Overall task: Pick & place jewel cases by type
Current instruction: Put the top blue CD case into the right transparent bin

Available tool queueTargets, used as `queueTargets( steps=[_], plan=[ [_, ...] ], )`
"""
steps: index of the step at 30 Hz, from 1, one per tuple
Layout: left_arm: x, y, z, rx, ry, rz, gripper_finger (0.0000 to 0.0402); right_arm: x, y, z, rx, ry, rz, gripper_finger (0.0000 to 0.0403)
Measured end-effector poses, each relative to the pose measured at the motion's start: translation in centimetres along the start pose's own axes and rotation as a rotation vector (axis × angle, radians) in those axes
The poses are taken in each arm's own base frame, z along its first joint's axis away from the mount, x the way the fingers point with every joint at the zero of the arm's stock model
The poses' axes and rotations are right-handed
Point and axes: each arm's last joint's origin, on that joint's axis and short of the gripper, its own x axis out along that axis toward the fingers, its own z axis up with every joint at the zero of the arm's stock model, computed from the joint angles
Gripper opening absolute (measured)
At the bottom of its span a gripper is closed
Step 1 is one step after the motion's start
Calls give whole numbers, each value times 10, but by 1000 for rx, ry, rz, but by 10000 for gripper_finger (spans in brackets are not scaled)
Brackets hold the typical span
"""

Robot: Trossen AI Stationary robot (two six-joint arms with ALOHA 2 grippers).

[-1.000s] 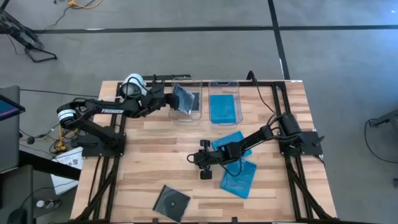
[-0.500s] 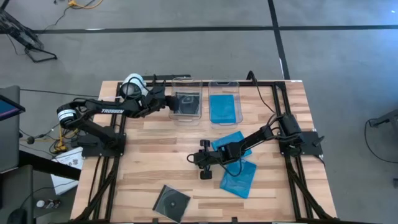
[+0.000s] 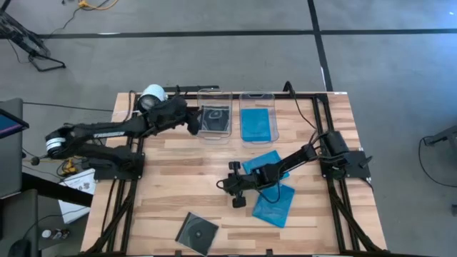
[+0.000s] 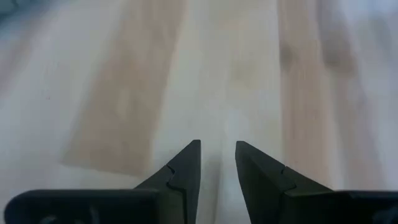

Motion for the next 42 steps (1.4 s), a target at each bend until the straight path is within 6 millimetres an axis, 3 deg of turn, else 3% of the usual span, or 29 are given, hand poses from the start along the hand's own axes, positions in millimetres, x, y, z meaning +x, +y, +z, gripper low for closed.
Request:
queueTargets(
  steps=[6,11,22,27,33,38,42],
  plan=[
    [-44,-29,4,112,1,-188,99,-51,-3,31,-22,-68,-77,95],
    [-61,-52,-16,172,65,-315,99,-98,-4,38,16,-23,-173,95],
    [-64,-85,-83,210,136,-377,99,-166,16,-3,184,212,-498,95],
    [-64,-102,-101,266,226,-496,99,-175,37,-7,166,190,-468,95],
    [-75,-118,-122,252,338,-601,99,-168,56,-9,69,195,-421,95],
    [-82,-130,-128,297,252,-598,99,-173,60,-23,171,283,-433,95],
    [-81,-136,-122,337,148,-638,99,-179,62,-46,268,345,-515,95]
  ],
)
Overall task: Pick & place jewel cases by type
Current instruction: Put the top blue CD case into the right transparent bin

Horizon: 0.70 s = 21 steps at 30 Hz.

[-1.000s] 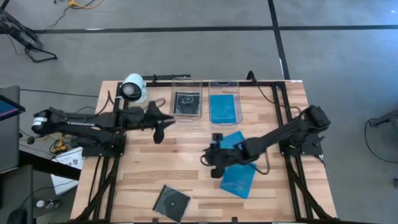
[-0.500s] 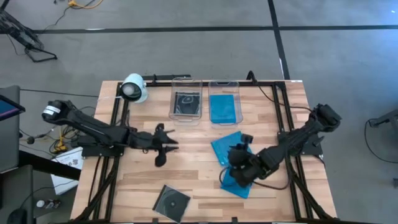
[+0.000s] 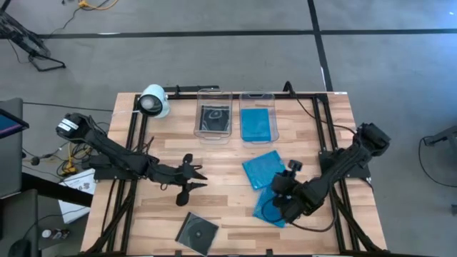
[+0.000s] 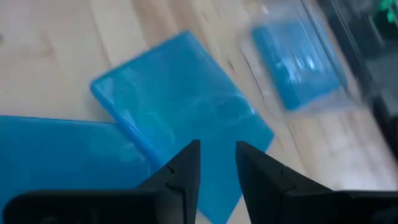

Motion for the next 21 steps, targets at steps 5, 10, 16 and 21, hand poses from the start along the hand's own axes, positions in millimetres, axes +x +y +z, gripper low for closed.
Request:
queueTargets(
  steps=[5,10,16,21],
  plan=[
    [2,0,2,83,-42,18,99,10,-10,-25,188,69,-105,95],
    [3,4,5,133,-61,42,99,14,-29,-42,439,63,-164,95],
    [4,8,7,198,-69,76,99,12,-50,-60,600,-18,-62,97],
    [6,8,6,227,-69,84,99,9,-73,-73,694,-47,48,98]
  ],
)
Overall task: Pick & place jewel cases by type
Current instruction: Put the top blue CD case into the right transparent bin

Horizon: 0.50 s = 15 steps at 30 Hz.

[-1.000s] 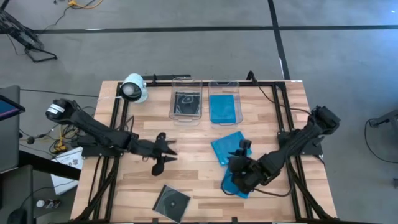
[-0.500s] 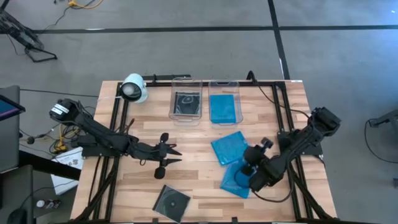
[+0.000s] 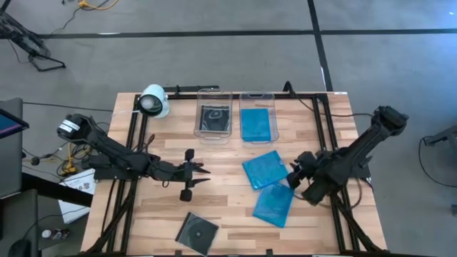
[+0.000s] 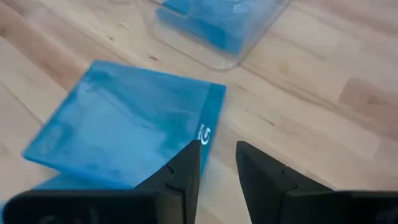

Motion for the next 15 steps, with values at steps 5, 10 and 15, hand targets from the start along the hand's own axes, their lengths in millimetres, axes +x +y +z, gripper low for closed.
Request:
queueTargets(
  steps=[5,10,15],
  plan=[
    [15,-6,-3,84,-13,-3,99,0,-26,3,121,33,169,98],
    [45,-14,0,227,22,3,99,-4,-45,8,188,40,305,98],
    [84,-13,5,294,62,38,99,-4,-56,13,169,66,347,98]
  ],
)
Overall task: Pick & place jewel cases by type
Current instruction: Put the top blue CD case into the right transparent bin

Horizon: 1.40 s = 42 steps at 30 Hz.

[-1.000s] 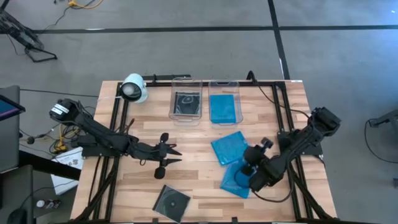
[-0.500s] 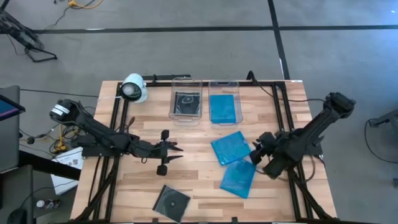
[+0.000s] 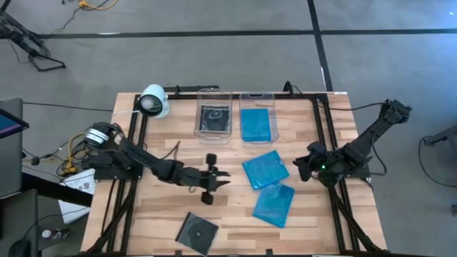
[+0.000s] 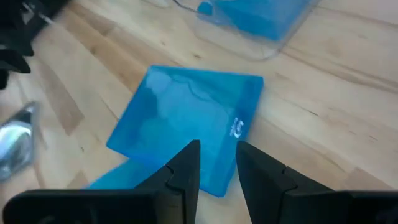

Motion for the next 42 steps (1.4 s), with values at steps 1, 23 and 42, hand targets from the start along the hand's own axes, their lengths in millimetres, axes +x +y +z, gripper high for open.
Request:
queueTargets(
  steps=[1,23,42],
  plan=[
    [7,1,1,8,16,-7,99,0,-1,1,-5,18,-1,98],
    [67,5,3,218,272,-83,99,40,-1,21,-71,188,-97,188],
    [73,27,-6,256,275,-122,99,88,-4,31,-54,361,-165,223]
  ],
)
